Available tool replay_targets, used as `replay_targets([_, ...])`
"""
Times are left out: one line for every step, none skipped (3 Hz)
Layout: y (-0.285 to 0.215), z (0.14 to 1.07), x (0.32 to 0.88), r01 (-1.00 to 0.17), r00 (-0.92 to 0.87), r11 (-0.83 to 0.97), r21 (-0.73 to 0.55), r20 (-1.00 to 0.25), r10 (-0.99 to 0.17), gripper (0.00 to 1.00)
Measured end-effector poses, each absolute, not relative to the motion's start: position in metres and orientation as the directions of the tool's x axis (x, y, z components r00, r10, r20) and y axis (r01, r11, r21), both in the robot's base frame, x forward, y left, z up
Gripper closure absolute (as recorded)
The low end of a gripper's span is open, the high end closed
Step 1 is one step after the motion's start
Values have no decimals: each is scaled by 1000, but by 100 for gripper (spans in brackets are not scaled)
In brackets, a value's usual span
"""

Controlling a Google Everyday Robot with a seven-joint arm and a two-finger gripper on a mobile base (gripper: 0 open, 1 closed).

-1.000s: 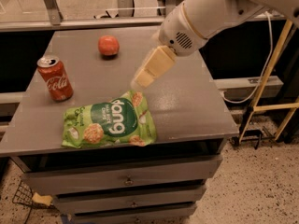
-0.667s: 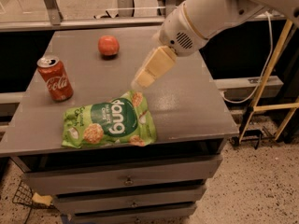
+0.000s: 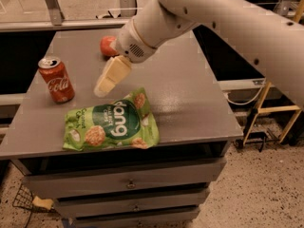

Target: Pick coke can

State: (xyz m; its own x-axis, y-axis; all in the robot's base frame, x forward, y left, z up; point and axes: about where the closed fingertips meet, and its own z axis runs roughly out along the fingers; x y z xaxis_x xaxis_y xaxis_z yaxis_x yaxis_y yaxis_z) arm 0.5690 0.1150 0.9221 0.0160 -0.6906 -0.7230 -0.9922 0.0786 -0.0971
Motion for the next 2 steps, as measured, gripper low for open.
replay_targets([163,905,575,-993,43,53,-105,-746,-665,0])
replay_targets([220,897,586,-993,62,44,-110,-799,-598,0])
